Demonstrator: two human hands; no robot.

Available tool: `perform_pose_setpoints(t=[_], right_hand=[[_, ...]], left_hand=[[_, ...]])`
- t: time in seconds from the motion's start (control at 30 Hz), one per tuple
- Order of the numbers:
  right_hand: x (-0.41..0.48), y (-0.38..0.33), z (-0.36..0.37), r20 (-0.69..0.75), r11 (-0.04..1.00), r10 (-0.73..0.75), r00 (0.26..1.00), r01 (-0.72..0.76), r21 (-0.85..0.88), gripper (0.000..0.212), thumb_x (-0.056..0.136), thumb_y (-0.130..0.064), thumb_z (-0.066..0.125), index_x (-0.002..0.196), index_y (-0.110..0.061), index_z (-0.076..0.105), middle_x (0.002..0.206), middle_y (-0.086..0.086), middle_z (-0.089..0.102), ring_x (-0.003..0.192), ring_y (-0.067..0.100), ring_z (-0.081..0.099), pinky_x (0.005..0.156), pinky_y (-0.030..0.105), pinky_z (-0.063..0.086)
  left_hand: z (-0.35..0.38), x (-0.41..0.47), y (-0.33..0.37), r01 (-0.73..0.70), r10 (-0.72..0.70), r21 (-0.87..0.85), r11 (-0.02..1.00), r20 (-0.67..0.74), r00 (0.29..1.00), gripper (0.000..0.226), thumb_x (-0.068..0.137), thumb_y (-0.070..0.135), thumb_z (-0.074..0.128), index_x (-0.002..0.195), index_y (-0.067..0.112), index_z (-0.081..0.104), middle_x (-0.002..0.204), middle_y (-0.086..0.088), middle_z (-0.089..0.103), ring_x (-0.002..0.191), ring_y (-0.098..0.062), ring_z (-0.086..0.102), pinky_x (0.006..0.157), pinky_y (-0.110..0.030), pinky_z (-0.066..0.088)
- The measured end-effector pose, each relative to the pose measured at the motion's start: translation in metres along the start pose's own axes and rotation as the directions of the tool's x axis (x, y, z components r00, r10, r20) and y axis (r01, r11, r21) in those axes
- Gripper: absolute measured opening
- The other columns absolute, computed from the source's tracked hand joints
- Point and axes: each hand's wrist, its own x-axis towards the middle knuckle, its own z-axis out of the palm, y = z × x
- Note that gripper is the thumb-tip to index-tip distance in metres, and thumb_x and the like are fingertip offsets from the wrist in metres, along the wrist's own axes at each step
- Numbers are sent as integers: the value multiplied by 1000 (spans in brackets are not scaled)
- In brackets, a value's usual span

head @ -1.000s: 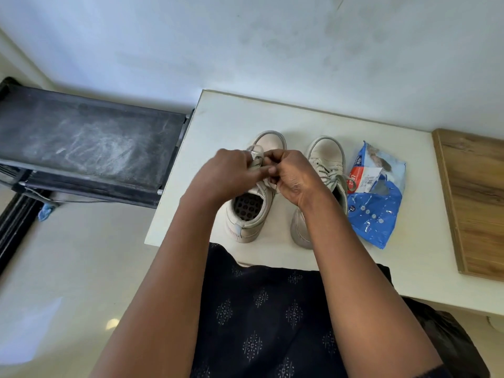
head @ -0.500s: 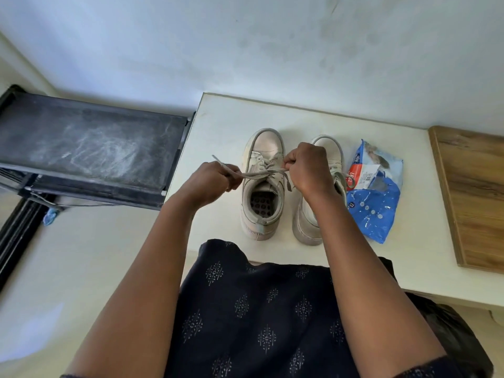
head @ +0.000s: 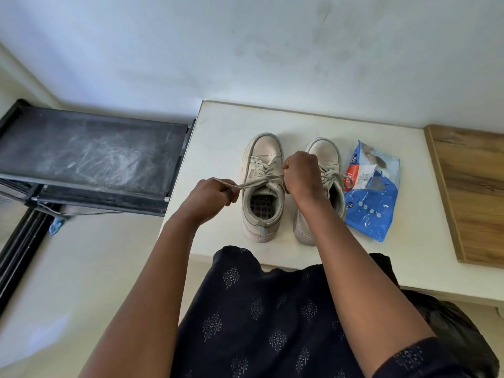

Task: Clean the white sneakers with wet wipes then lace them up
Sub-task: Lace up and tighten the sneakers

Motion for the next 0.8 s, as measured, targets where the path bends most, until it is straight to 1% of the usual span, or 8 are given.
perform_pose_setpoints(t=[0.17,0.27,0.4,0.5,0.57,0.63,0.7,0.8], right_hand=[[-14,3,-3,22,986,-162,986,163,-27,25,80,9,49,90,0,70,90,16,65,83,30,62,63,31,48],[-17,2,-10,-101,982,-170,980,177,63,29,82,6,52,103,-5,69,98,16,65,90,31,59,67,31,46],[-23,9,-30,-351,983,-72,934,127,135,31,79,13,51,101,0,69,101,18,66,96,34,58,73,31,46],[-40,20,-46,-418,958,167,893,-46,284,17,80,8,57,88,-1,69,99,16,64,94,32,57,70,22,35],[-58,27,-57,-385,893,350,854,-180,412,6,82,0,63,86,-3,65,103,15,59,96,29,54,71,16,30],[-78,34,-64,-295,837,458,838,-295,461,15,80,-11,70,88,-4,61,106,15,54,94,22,48,71,15,26],[-99,37,-67,-158,817,476,865,-369,444,31,74,-21,78,91,-3,60,106,12,48,88,15,39,70,15,24],[-119,36,-57,42,836,428,903,-412,363,40,69,-24,82,100,-6,62,110,12,43,88,16,39,72,18,27]], left_hand=[[0,-12,2,114,-118,-171,979,-10,993,26,98,15,43,82,16,63,72,-1,58,67,-16,50,73,-28,40],[0,-20,3,252,-269,-139,958,-120,956,19,99,18,38,104,13,56,84,-6,67,76,-18,62,78,-30,45],[0,-31,21,371,-362,2,929,-220,906,22,84,5,33,88,5,55,83,-13,70,84,-29,67,86,-40,52],[10,-44,44,343,-321,79,936,-208,924,21,79,10,32,85,7,52,87,-14,70,84,-32,67,87,-41,51],[22,-51,56,300,-279,80,951,-206,938,25,85,14,35,99,7,55,97,-15,68,90,-33,65,89,-38,49],[36,-58,67,256,-229,130,958,-191,954,32,94,21,37,121,12,52,115,-16,60,105,-34,57,90,-33,42],[50,-65,75,222,-199,179,959,-140,970,40,98,26,35,138,24,41,134,-21,42,119,-37,43,100,-37,34],[71,-70,77,235,-222,229,945,-79,972,46,99,30,38,144,30,30,145,-22,22,135,-37,18,108,-39,22]])
